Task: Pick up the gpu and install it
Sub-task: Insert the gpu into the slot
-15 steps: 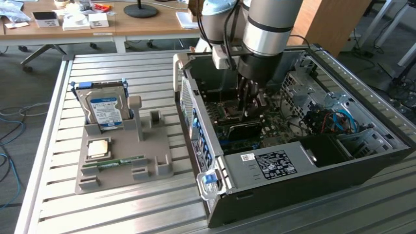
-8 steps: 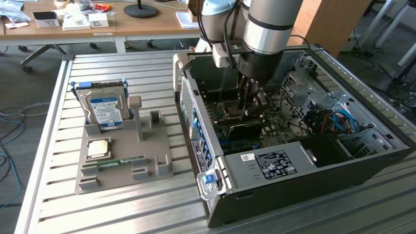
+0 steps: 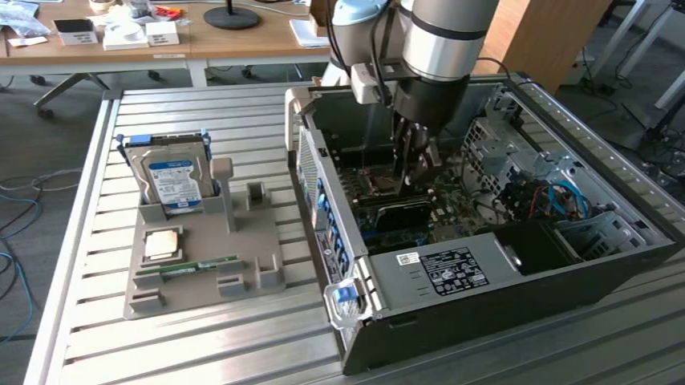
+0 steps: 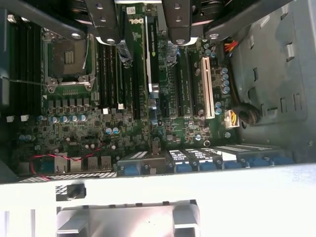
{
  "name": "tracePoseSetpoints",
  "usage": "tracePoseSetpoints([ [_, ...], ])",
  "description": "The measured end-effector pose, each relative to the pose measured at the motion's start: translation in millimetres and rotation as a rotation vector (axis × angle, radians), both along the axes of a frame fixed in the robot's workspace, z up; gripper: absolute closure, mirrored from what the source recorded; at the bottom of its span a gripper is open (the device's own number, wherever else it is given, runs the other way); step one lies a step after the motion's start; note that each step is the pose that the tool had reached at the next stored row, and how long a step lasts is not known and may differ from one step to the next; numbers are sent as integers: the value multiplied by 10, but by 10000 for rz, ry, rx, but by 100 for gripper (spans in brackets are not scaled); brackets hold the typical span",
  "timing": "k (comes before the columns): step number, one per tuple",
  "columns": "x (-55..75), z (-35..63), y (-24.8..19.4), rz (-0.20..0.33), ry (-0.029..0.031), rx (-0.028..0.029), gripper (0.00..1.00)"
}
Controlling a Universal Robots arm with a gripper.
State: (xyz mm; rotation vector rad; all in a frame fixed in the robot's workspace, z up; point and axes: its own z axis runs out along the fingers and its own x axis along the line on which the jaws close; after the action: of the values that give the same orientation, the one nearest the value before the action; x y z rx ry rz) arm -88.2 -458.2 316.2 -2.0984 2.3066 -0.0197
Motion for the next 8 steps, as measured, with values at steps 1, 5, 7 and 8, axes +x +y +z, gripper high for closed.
tracePoseSetpoints([
  [1, 0, 16, 0, -1, 0, 0, 60],
  [5, 0, 40, 0, 37, -1, 3, 60],
  [7, 0, 51, 0, 79, 0, -1, 60],
  [8, 0, 57, 1, 108, 0, -1, 60],
])
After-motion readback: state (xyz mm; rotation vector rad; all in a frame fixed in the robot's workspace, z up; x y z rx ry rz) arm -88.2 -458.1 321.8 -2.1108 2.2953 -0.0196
